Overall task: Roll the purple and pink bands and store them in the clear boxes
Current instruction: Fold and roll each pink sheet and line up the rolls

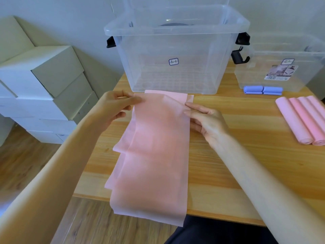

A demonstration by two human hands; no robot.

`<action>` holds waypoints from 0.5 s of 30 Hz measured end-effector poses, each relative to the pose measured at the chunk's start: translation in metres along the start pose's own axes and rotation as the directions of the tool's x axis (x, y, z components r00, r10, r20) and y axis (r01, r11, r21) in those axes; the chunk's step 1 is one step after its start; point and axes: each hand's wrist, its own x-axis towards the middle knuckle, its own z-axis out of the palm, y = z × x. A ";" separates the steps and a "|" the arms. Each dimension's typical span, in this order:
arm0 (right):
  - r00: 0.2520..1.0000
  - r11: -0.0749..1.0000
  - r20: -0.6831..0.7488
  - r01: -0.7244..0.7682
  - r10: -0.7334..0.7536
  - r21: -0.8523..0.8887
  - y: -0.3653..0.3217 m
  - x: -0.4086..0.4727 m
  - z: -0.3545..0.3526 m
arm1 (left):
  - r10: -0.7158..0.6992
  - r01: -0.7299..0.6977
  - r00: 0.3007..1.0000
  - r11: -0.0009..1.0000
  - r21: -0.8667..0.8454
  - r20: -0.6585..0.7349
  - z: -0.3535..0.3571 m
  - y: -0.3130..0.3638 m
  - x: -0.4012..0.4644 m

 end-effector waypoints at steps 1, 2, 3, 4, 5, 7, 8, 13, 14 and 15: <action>1.000 0.998 0.004 -0.015 0.015 0.055 -0.003 -0.004 0.000 | 0.011 -0.011 1.000 1.000 -0.013 -0.023 -0.003 0.002 -0.006; 0.999 0.993 0.012 -0.031 0.029 0.113 -0.006 -0.008 0.000 | 0.027 -0.027 0.999 1.000 -0.009 -0.040 -0.006 0.006 -0.013; 0.999 0.986 0.023 -0.047 0.044 0.162 -0.009 -0.011 0.001 | 0.054 -0.054 0.997 0.998 0.011 -0.046 -0.009 0.008 -0.020; 0.998 0.980 0.037 -0.064 0.058 0.190 -0.012 -0.016 0.001 | 0.087 -0.085 0.995 0.995 0.043 -0.042 -0.012 0.012 -0.029; 0.996 0.976 0.057 -0.083 0.073 0.203 -0.015 -0.020 0.001 | 0.125 -0.122 0.992 0.989 0.081 -0.035 -0.015 0.015 -0.037; 0.990 0.974 0.107 -0.114 0.094 0.198 -0.021 -0.031 0.000 | 0.183 -0.178 0.983 0.972 0.152 -0.024 -0.020 0.021 -0.057; 0.986 0.977 0.138 -0.112 0.088 0.179 -0.023 -0.037 0.000 | 0.200 -0.192 0.979 0.964 0.184 -0.030 -0.022 0.024 -0.066; 0.973 0.994 0.205 0.110 -0.103 -0.021 -0.028 -0.075 -0.005 | 0.283 -0.242 0.956 0.908 0.343 -0.075 -0.028 0.030 -0.105; 0.964 0.974 0.201 0.201 -0.176 -0.107 -0.029 -0.084 -0.006 | 0.293 -0.244 0.953 0.893 0.378 -0.076 -0.030 0.031 -0.112; 0.944 0.932 0.202 0.302 -0.262 -0.199 -0.029 -0.093 -0.006 | 0.304 -0.247 0.950 0.878 0.411 -0.077 -0.031 0.031 -0.119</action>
